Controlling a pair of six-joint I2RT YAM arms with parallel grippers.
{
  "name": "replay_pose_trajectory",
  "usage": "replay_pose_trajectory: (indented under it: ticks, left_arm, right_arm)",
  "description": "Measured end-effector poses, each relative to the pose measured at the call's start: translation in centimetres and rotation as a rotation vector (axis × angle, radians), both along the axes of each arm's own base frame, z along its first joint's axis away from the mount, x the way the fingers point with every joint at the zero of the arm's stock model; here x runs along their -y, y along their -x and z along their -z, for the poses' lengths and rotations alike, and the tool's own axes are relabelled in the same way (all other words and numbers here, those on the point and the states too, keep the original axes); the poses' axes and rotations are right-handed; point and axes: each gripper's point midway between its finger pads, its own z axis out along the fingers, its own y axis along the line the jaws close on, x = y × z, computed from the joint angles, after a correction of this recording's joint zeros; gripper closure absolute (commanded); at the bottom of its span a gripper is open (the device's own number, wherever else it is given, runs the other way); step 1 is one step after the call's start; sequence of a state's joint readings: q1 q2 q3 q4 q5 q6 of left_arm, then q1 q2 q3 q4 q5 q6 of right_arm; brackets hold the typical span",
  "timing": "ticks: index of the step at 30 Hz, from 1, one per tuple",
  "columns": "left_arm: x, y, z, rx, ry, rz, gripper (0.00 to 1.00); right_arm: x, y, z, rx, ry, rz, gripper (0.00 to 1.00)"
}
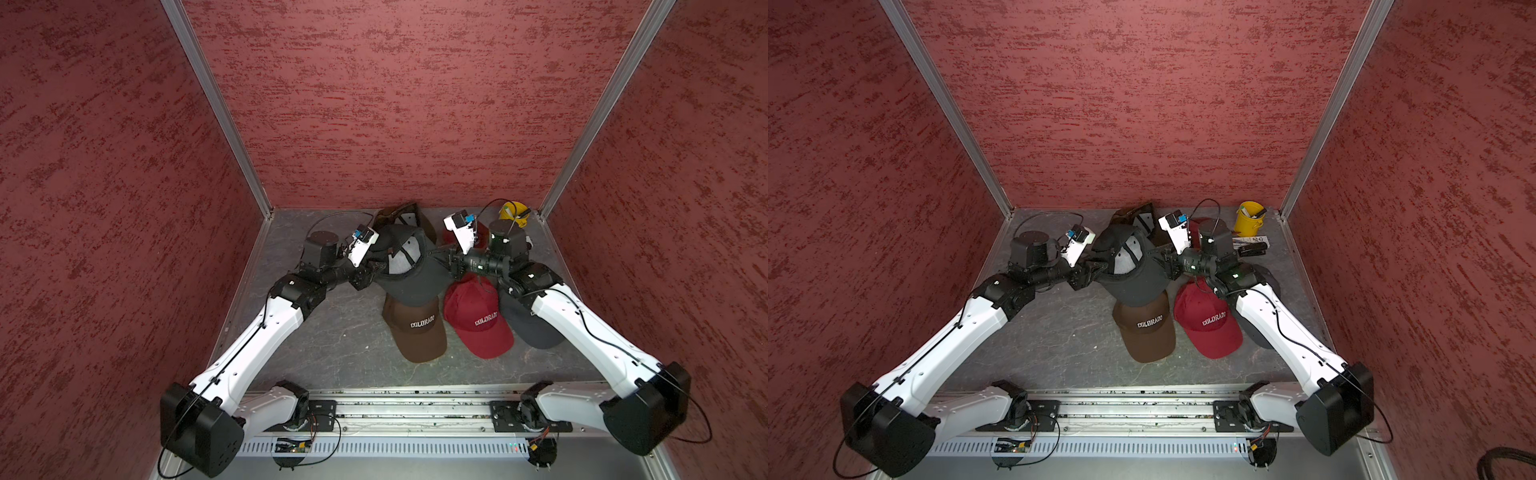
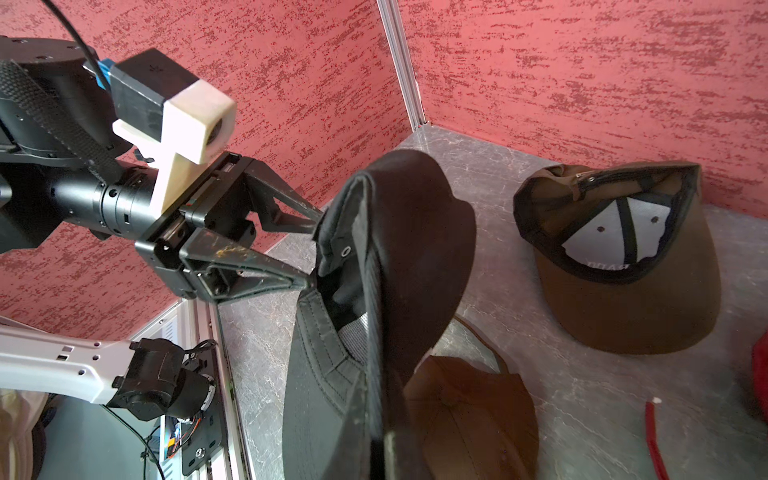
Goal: Open the adjustable buckle of the baseball cap
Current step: Open the adjustable buckle on the baseball cap.
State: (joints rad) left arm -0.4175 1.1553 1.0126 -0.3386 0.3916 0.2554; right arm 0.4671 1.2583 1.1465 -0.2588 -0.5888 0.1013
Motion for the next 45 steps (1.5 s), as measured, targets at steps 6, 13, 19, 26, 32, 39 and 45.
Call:
replay_pose_trajectory:
  ticks: [6, 13, 19, 26, 32, 39, 45]
  left_arm:
    - [1.4, -1.2, 1.5, 0.011, -0.034, 0.004, 0.32]
    - [0.8, -2.9, 1.5, 0.063, -0.053, -0.056, 0.78]
    - [1.0, -2.9, 1.0, 0.083, -0.046, -0.044, 1.00]
    - [0.4, -1.3, -1.6, 0.120, 0.004, -0.048, 1.00]
    - [0.1, 0.0, -3.4, 0.127, 0.055, -0.046, 1.00]
    - [0.7, 1.0, -4.4, 0.063, 0.102, -0.025, 1.00]
    - [2.3, 2.4, -7.3, 0.058, 0.166, 0.029, 1.00]
  right_arm:
    - [-0.2, 0.3, -0.1, -0.007, -0.008, -0.017, 1.00]
    - [0.0, 1.2, 0.3, -0.022, -0.016, -0.030, 1.00]
    - [0.1, 1.3, 0.6, -0.025, -0.016, -0.030, 1.00]
    - [0.1, 1.1, 0.9, -0.018, -0.020, -0.027, 1.00]
    - [-0.2, 0.6, 0.9, -0.003, -0.031, -0.034, 1.00]
    - [-0.4, 0.1, 1.8, -0.011, -0.017, -0.038, 0.84]
    - [-0.3, -0.2, 2.2, 0.014, -0.014, -0.032, 0.68]
